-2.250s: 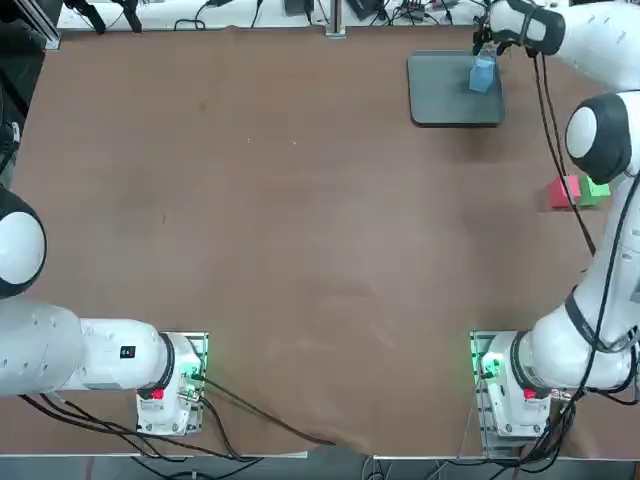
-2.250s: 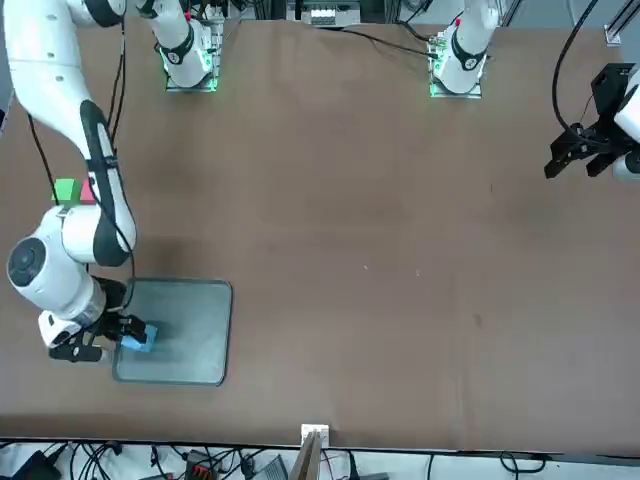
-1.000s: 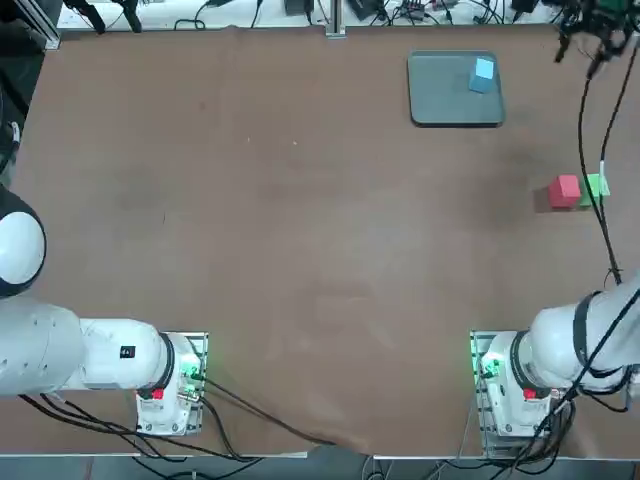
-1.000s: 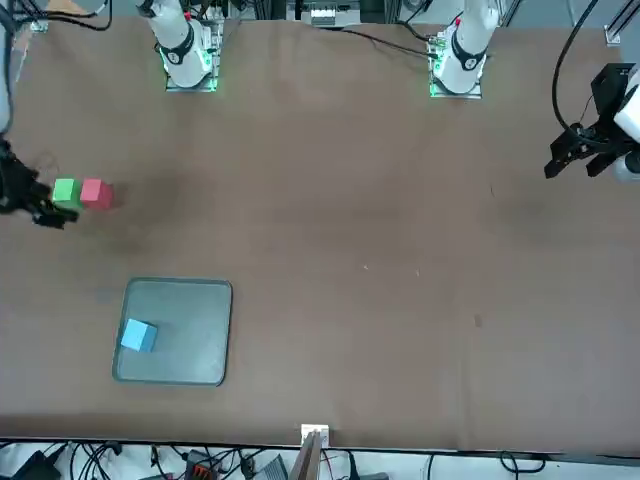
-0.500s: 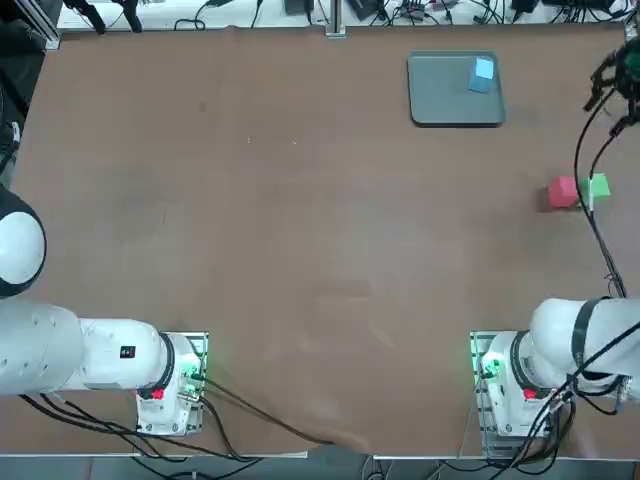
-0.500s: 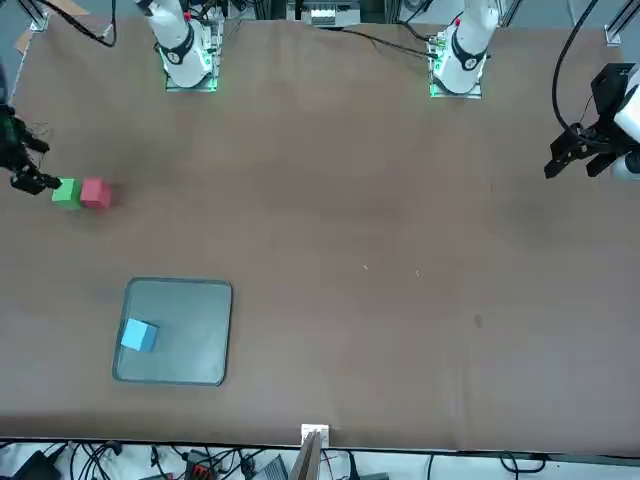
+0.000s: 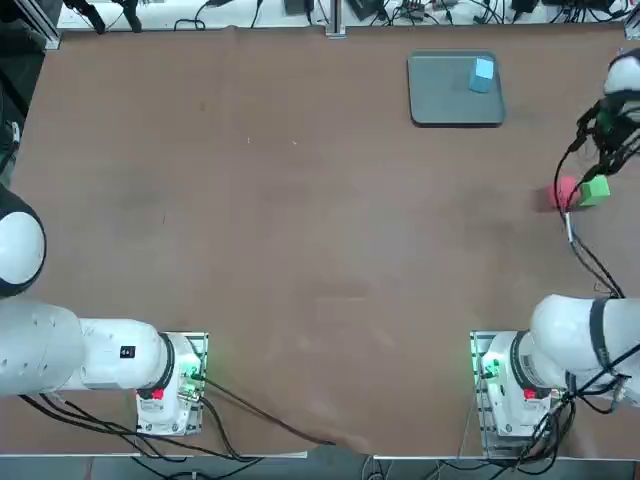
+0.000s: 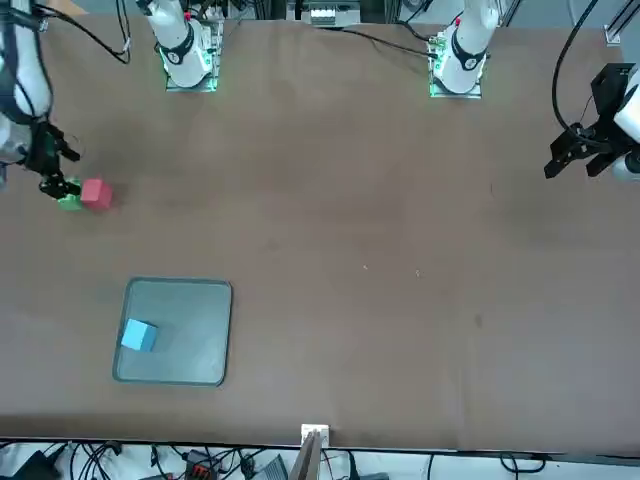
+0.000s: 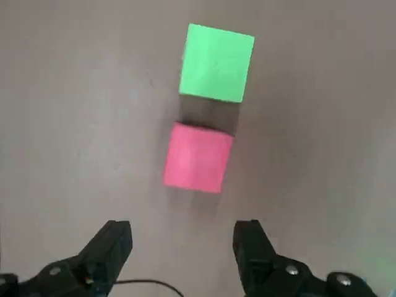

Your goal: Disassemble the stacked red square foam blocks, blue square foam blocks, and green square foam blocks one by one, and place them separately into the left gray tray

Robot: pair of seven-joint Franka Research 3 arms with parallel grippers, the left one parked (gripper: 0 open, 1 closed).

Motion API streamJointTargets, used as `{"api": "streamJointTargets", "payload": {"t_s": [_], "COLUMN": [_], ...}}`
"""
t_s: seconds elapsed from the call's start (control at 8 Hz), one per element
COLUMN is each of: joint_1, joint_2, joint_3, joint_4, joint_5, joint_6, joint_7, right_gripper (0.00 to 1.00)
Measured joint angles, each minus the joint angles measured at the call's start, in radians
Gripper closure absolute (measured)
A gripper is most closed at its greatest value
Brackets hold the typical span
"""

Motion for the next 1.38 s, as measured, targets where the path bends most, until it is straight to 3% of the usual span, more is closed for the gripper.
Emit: {"api": "streamJointTargets", "payload": {"t_s": [0.75,1.38], "joint_1": [-0.022,-0.033], "joint_2": [0.099,0.101], "joint_3": [0.000,0.001], "joint_4": [-0.126,-0.133], "joint_5": [0.000,0.000], "joint_6": [0.366,0.352], "joint_7": [0.009,0.009], "right_gripper": [0.00,0.00]}}
